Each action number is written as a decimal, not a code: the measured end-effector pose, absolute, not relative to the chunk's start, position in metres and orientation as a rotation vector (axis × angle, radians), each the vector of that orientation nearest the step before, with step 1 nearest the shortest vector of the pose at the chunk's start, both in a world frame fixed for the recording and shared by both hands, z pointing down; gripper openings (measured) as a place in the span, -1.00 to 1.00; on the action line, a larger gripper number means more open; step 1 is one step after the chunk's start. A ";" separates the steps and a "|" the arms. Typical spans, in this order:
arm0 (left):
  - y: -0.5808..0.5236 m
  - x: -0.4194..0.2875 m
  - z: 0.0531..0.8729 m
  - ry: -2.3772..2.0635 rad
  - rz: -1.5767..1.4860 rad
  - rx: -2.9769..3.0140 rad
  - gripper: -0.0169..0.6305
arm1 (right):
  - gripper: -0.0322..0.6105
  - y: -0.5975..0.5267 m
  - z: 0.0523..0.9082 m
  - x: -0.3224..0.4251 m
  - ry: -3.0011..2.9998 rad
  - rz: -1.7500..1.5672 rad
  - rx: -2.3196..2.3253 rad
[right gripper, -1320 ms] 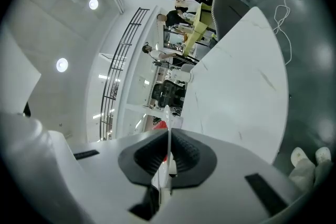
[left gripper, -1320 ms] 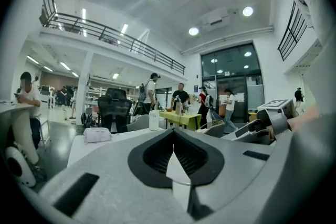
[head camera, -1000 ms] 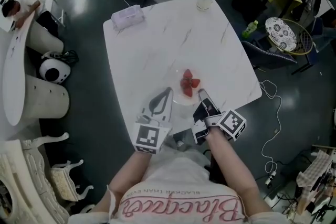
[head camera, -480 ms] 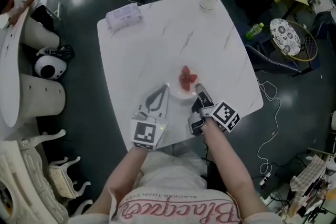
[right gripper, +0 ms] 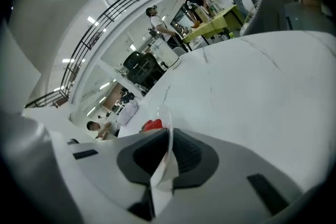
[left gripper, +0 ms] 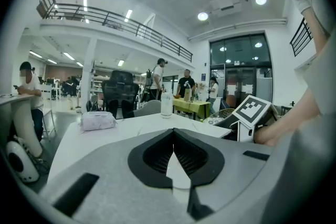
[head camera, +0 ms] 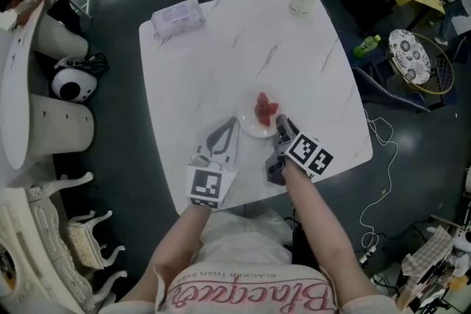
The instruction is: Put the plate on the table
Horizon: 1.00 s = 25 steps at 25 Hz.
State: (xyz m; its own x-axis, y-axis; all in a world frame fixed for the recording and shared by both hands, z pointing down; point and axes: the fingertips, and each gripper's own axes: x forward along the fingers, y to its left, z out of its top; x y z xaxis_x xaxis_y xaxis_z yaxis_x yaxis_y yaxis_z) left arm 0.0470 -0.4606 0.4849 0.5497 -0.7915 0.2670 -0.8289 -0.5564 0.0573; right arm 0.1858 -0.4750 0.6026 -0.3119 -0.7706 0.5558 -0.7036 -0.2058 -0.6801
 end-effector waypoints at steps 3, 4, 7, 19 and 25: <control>-0.463 0.048 0.486 -1.385 0.316 2.600 -0.93 | -0.84 -0.478 0.607 0.188 2.027 -1.518 -1.915; -0.464 0.048 0.487 -1.389 0.318 2.597 -0.93 | -0.82 -0.480 0.608 0.188 2.064 -1.491 -1.958; -0.466 0.046 0.488 -1.408 0.328 2.579 -0.93 | -0.75 -0.483 0.611 0.190 2.142 -1.429 -2.076; -0.465 0.038 0.489 -1.463 0.343 2.549 -0.93 | -0.62 -0.484 0.631 0.195 2.247 -1.387 -2.329; -0.458 0.034 0.479 -1.475 0.313 2.556 -0.93 | -0.61 -0.479 0.626 0.193 2.284 -1.361 -2.255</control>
State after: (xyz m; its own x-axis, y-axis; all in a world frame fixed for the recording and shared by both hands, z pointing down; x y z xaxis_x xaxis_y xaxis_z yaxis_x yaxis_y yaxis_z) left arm 0.0345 -0.4583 0.4794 0.4877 -0.8313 0.2664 -0.8679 -0.4947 0.0450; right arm 0.1932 -0.4791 0.6260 -0.1292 -0.6908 0.7115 -0.9546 -0.1077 -0.2779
